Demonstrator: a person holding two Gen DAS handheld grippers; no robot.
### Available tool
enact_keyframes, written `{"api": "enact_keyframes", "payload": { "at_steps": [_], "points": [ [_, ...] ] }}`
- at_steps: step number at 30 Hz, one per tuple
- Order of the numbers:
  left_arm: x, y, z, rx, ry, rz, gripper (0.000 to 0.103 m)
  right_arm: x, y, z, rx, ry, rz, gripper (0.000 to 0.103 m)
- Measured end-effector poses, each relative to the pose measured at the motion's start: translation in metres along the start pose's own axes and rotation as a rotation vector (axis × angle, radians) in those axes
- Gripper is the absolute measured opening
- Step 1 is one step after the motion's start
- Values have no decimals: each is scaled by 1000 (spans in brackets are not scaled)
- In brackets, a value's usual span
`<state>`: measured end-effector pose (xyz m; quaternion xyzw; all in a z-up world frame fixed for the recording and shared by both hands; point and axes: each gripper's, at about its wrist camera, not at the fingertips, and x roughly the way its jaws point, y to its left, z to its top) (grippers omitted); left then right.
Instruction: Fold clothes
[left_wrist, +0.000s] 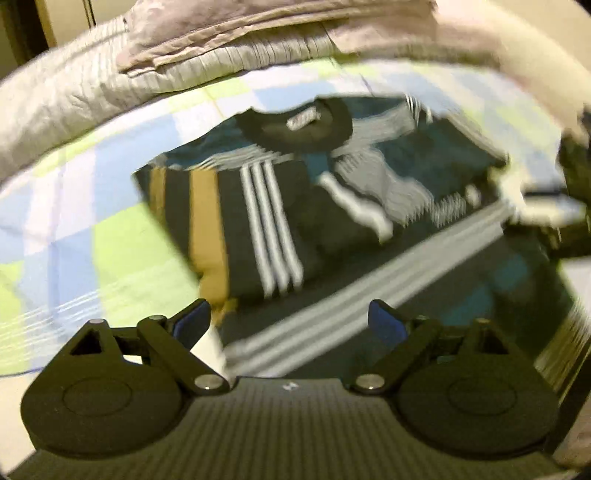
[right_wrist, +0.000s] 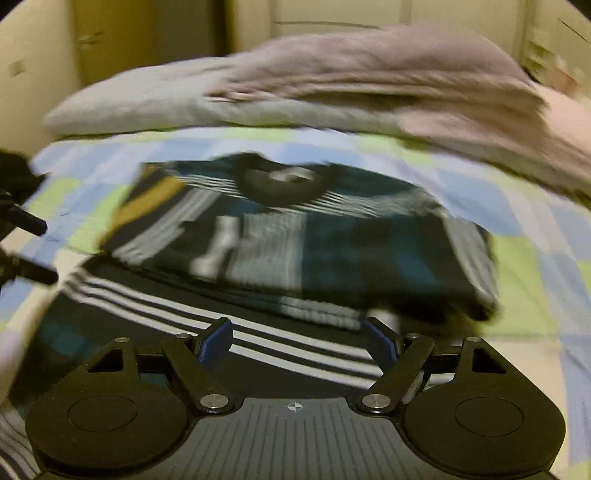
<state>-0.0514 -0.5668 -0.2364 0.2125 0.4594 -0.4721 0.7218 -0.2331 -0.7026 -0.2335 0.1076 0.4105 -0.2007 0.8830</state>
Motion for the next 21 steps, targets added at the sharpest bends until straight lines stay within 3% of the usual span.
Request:
{"api": "enact_keyframes", "payload": {
  "at_steps": [6,8,11,12,13,15,18,21],
  "points": [
    [73,15,42,-201,54,-149,57,0,-46,7,73,23,-104,80],
    [89,15,47,-255,87,-182,41,3,-59,7,81,26,-124,80],
    [104,6,51,-273,137,-165,33,10,-80,5,102,33,-162,80],
    [106,1,51,-251,144,-137,25,15,-87,5,107,36,-180,80],
    [102,0,52,-237,139,-115,1,20,-93,5,112,40,-199,80],
    [86,3,56,-247,91,-100,1,31,-105,4,120,58,-225,80],
    [27,8,71,-238,-100,-112,1,46,-116,4,97,70,-229,80],
    [4,23,72,-234,-129,-52,1,66,-121,3,58,66,-222,80]
  ]
}}
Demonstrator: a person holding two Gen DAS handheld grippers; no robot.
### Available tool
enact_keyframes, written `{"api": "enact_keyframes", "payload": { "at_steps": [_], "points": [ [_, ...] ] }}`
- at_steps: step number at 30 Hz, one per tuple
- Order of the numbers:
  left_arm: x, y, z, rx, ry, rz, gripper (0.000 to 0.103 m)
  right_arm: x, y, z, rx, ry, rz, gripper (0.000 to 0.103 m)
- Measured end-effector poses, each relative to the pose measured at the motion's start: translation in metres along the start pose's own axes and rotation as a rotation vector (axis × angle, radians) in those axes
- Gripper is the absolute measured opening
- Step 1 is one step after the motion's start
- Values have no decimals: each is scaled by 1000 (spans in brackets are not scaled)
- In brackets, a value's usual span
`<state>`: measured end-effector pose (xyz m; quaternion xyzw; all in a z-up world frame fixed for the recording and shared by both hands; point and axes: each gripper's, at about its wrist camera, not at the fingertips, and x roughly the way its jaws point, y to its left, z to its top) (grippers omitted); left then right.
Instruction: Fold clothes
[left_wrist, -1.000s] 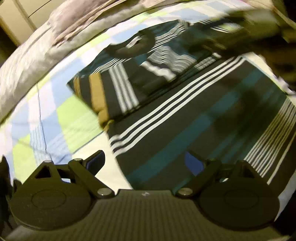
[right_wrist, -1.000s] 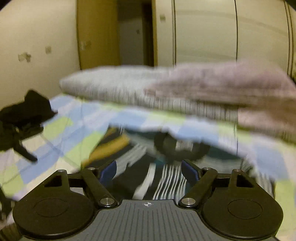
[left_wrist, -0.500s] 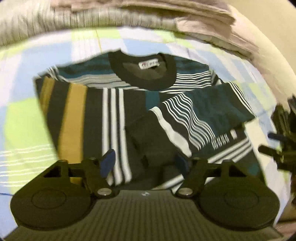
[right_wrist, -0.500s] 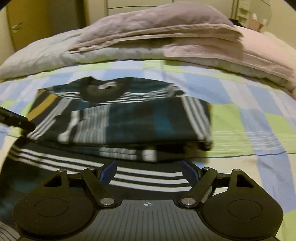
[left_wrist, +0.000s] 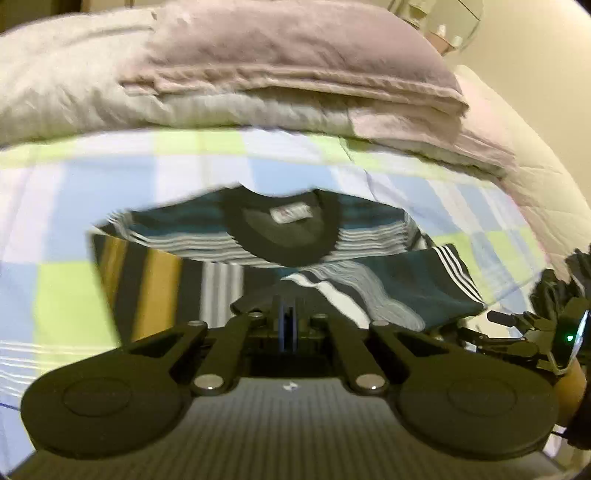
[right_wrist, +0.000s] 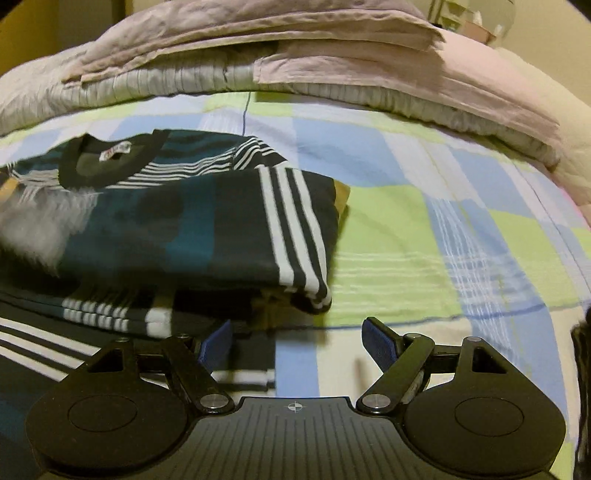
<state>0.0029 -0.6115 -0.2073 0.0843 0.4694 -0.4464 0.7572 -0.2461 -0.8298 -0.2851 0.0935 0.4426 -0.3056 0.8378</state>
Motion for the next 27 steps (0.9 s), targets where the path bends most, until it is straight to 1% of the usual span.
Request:
{"api": "enact_keyframes", "payload": {
  "at_steps": [3,5,7,10,12,14,17,19,22,25,27],
  "points": [
    [-2,20,-3,11,34,69,1,18,-2,2,5,-18,3,80],
    [-3,28,-7,32,60,78,1,24,-4,7,24,-23,11,80],
    [1,27,-15,93,97,101,1,26,-6,12,41,-33,20,80],
    [13,27,-30,177,158,155,1,27,-10,15,40,-40,-5,80],
    [19,26,-38,211,174,194,1,28,-15,14,41,-28,-60,80],
    [21,24,-44,237,177,206,1,28,-23,12,65,-26,-69,80],
    [28,21,-52,286,207,209,1,30,-25,12,73,-17,-62,80],
    [32,23,-56,289,225,214,2,28,-24,11,75,-17,-70,80],
    [36,31,-60,266,260,246,2,24,-26,10,135,0,-57,80],
    [26,38,-68,239,262,260,4,9,-23,4,151,11,-58,80],
    [15,39,-77,224,257,257,7,-5,-21,-6,162,38,-54,80]
  ]
}}
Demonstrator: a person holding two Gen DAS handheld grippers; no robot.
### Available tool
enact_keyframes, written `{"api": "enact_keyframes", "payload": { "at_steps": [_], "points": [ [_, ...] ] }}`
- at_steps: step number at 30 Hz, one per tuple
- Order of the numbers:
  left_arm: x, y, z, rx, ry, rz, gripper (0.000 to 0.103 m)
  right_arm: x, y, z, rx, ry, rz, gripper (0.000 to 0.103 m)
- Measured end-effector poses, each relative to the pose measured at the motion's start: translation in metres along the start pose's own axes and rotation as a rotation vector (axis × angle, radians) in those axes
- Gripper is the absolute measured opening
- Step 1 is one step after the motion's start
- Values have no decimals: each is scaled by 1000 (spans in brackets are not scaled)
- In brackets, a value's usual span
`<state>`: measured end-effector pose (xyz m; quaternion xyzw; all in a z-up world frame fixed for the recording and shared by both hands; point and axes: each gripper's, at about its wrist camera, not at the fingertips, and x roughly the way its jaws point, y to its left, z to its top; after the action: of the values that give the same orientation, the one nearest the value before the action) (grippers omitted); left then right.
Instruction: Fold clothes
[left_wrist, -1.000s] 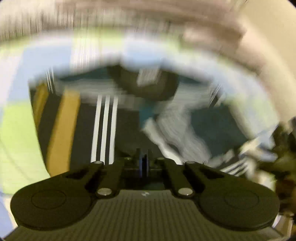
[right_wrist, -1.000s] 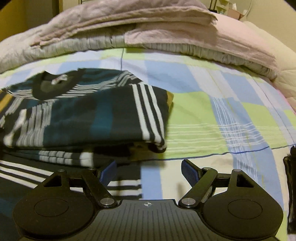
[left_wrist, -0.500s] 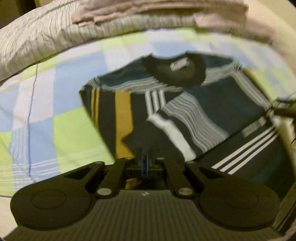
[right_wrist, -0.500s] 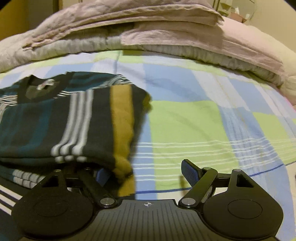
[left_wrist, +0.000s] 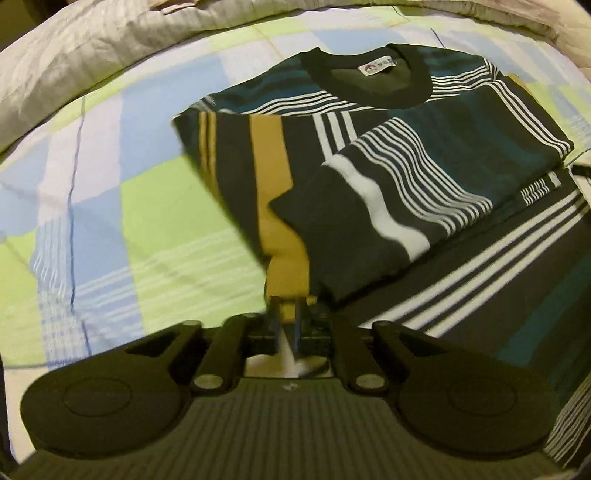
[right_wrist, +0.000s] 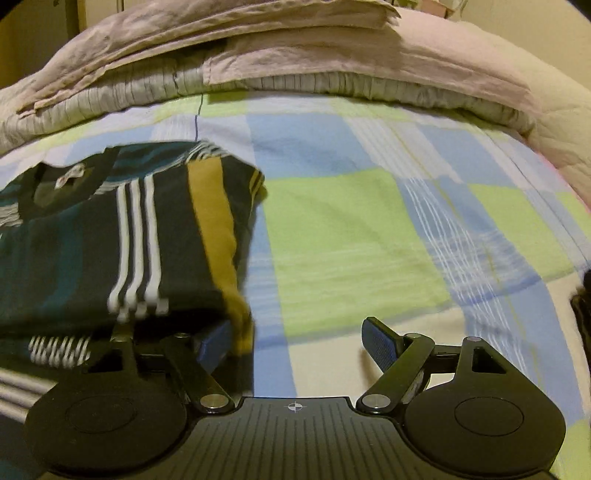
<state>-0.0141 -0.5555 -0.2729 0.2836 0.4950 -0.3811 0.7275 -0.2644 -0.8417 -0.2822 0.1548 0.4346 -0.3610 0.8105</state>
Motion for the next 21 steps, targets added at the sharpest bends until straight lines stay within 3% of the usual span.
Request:
{"api": "enact_keyframes", "payload": {
  "at_steps": [5,10,14,18,21],
  "points": [
    [-18,-9,-42,-46,22,-54,15,-40,5,-46,15,92,75,80],
    [-29,-40,-107,-65,115,-100,17,-74,5,-94,-9,220,148,80],
    [-47,-69,-151,-50,149,-63,18,-95,5,-124,-92,302,172,80],
    [-71,-97,-186,16,132,-13,21,-119,11,-136,-260,303,200,80],
    [-92,-117,-208,154,106,5,35,-143,21,-141,-401,261,276,80]
  ]
}}
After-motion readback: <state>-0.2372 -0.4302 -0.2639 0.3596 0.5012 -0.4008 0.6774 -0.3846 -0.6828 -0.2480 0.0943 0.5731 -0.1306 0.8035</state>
